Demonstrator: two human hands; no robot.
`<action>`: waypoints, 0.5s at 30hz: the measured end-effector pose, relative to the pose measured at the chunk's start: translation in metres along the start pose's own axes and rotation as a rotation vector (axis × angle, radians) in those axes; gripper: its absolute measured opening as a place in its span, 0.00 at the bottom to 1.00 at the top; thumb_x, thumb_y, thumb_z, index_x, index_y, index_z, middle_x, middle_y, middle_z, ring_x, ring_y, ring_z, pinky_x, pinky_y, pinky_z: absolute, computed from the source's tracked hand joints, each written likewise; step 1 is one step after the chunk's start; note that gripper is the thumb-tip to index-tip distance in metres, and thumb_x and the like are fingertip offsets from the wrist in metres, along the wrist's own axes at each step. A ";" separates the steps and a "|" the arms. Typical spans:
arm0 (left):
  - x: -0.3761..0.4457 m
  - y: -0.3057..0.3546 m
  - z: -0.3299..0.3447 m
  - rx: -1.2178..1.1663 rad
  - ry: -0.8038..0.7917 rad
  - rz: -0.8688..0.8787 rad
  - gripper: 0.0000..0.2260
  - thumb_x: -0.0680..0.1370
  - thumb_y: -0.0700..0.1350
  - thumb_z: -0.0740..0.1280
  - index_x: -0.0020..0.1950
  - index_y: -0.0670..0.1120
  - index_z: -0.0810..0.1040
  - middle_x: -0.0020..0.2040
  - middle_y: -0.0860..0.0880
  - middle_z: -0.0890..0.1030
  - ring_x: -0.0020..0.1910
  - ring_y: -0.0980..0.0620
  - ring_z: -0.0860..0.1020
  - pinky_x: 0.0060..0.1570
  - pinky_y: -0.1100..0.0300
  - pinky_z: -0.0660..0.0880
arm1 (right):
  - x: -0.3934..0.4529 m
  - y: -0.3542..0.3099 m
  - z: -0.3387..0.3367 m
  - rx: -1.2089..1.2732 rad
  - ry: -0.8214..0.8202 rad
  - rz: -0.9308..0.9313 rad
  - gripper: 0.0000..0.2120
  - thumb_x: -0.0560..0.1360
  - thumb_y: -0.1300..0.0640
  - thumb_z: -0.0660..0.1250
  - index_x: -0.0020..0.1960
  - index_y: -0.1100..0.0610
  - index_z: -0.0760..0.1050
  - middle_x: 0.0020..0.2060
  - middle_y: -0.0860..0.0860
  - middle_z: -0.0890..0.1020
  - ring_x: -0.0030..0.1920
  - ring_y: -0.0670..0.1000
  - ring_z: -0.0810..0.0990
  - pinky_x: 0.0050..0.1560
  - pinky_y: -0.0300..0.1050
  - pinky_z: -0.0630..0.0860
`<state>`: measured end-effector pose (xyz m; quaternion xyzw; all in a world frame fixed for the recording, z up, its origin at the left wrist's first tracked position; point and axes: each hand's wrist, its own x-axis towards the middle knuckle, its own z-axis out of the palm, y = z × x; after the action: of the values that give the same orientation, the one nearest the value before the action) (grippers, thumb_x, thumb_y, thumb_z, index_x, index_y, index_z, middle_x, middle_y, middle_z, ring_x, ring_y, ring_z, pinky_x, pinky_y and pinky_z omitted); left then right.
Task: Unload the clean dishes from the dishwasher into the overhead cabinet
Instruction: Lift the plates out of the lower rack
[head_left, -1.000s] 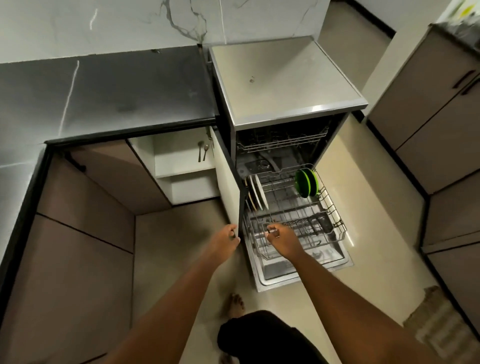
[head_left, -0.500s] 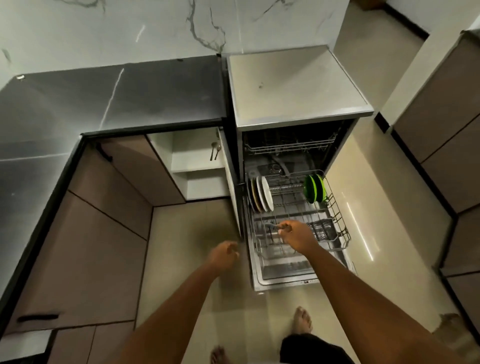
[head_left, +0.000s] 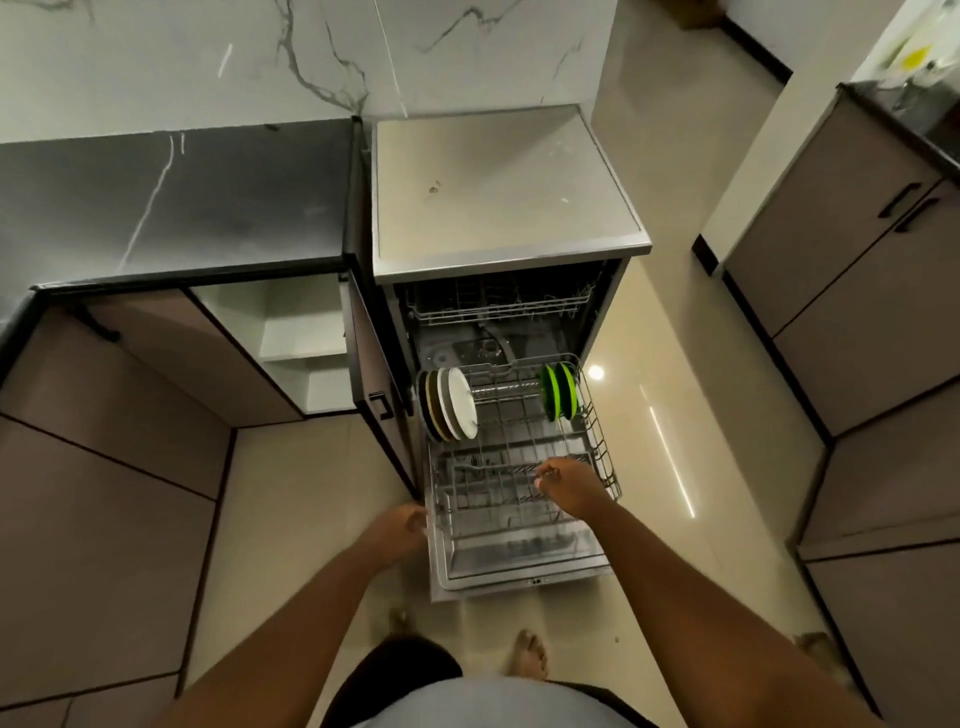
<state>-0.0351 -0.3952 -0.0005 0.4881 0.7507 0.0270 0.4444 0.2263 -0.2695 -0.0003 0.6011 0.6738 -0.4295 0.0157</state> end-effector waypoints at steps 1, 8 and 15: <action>0.004 0.002 -0.005 0.006 0.004 0.001 0.17 0.79 0.42 0.64 0.68 0.43 0.74 0.64 0.44 0.78 0.62 0.48 0.76 0.53 0.64 0.67 | 0.003 -0.003 -0.001 0.002 -0.001 0.000 0.09 0.77 0.55 0.67 0.54 0.57 0.80 0.51 0.54 0.83 0.49 0.51 0.78 0.47 0.42 0.71; 0.065 0.029 -0.044 -0.099 -0.009 0.046 0.19 0.80 0.45 0.64 0.72 0.45 0.70 0.57 0.47 0.80 0.55 0.51 0.77 0.54 0.61 0.72 | 0.040 -0.020 -0.014 0.032 -0.010 -0.011 0.08 0.77 0.57 0.67 0.54 0.57 0.81 0.48 0.52 0.82 0.46 0.49 0.79 0.41 0.38 0.74; 0.151 0.051 -0.048 -0.180 -0.131 0.066 0.23 0.81 0.43 0.62 0.76 0.47 0.62 0.47 0.46 0.77 0.37 0.56 0.73 0.31 0.70 0.70 | 0.090 -0.012 -0.007 0.115 0.074 0.131 0.09 0.77 0.55 0.68 0.55 0.54 0.82 0.49 0.53 0.85 0.48 0.53 0.82 0.52 0.48 0.79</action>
<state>-0.0522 -0.2356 -0.0441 0.4715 0.6980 0.0771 0.5334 0.1947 -0.1926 -0.0380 0.6594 0.6072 -0.4431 -0.0158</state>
